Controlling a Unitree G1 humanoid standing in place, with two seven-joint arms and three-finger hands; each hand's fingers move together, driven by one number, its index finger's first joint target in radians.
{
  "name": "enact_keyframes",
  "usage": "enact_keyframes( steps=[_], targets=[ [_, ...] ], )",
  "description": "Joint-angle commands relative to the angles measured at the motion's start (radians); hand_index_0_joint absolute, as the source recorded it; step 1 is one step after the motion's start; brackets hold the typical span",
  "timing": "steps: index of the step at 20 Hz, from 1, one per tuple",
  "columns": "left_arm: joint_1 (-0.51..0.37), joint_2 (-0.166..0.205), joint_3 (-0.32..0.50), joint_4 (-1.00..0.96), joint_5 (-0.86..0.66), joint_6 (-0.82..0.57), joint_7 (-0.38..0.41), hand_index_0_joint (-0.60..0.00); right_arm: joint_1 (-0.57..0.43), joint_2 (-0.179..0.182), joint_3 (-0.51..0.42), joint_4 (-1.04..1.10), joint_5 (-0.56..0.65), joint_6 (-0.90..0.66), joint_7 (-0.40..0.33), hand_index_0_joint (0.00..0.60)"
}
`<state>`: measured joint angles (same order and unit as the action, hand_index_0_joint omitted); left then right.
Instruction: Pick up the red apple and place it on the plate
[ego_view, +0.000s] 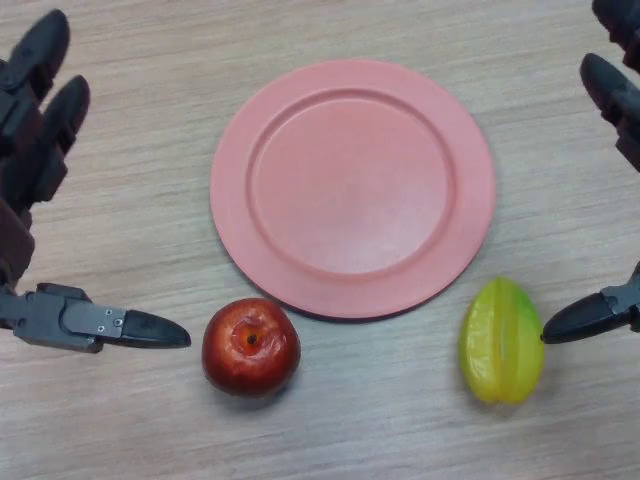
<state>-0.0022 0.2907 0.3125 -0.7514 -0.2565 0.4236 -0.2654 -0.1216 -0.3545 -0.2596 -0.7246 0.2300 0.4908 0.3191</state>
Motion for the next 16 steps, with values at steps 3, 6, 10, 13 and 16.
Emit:
enact_keyframes(
  steps=[3,6,10,13,16],
  targets=[
    [0.009,0.013,0.039,-0.038,0.033,-0.18,-0.02,0.0,-0.015,-0.033,-0.066,-0.074,0.05,-0.135,-0.022,0.0],
    [0.043,-0.009,0.018,-0.025,0.082,-0.257,-0.028,0.0,-0.017,-0.031,-0.057,-0.093,0.046,-0.117,-0.023,0.0],
    [0.145,-0.077,-0.101,0.139,0.29,-0.567,-0.011,0.0,-0.011,-0.025,-0.057,-0.092,0.044,-0.123,-0.019,0.0],
    [0.196,-0.085,-0.194,0.239,0.356,-0.651,-0.016,0.0,-0.006,-0.023,-0.055,-0.094,0.038,-0.121,-0.013,0.0],
    [0.195,-0.066,-0.273,0.36,0.59,-0.732,0.055,0.0,-0.002,-0.023,-0.069,-0.093,0.045,-0.121,-0.01,0.0]
  ],
)
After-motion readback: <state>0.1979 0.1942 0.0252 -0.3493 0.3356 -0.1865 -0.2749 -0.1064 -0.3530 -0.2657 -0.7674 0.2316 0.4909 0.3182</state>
